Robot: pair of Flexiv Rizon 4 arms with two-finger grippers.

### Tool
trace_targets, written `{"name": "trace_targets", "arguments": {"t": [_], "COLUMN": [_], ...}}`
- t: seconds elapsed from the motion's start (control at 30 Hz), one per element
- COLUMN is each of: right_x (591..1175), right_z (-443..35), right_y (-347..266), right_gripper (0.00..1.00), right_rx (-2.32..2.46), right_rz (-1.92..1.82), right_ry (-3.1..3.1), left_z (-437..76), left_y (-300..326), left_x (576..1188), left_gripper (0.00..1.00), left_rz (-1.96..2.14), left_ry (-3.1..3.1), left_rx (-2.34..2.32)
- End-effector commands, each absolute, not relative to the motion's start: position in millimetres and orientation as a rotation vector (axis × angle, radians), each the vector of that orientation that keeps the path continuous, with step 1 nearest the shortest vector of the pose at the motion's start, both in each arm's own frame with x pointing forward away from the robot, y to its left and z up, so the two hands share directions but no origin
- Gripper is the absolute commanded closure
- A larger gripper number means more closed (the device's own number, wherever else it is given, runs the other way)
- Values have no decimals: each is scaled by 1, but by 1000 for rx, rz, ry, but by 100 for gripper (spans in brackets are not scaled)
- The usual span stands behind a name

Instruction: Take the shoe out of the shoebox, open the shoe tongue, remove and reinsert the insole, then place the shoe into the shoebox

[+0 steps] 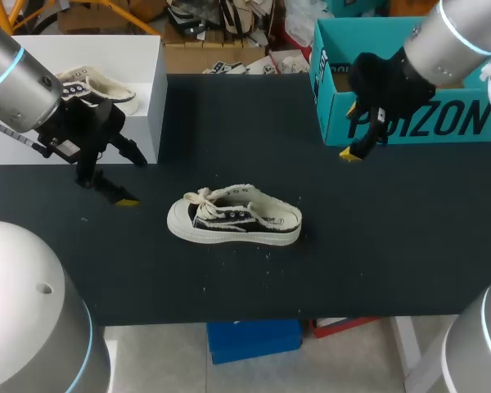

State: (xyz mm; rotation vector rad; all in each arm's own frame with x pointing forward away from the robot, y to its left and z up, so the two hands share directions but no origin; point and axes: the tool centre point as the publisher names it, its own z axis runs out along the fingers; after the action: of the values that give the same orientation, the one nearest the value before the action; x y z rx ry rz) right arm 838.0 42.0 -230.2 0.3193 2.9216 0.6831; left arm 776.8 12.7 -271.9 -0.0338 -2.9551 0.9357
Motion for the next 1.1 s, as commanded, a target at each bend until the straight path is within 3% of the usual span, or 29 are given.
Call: {"name": "trace_targets", "arguments": {"t": [0.03,0.57,1.1], "right_x": [828,822,820], "right_z": [-249,-258,-311], "right_y": [46,56,93], "right_gripper": [0,0,0], "right_rx": [265,254,98], "right_rz": [885,889,1055], "right_ry": [2826,2853,2751], "left_z": [-274,-274,-274], "left_y": [12,12,12], "left_x": [777,777,777], "left_gripper": [0,0,0], "left_rz": [937,937,937], "left_ry": [-2958,-2958,-2958], "left_rx": [-35,-35,-35]}}
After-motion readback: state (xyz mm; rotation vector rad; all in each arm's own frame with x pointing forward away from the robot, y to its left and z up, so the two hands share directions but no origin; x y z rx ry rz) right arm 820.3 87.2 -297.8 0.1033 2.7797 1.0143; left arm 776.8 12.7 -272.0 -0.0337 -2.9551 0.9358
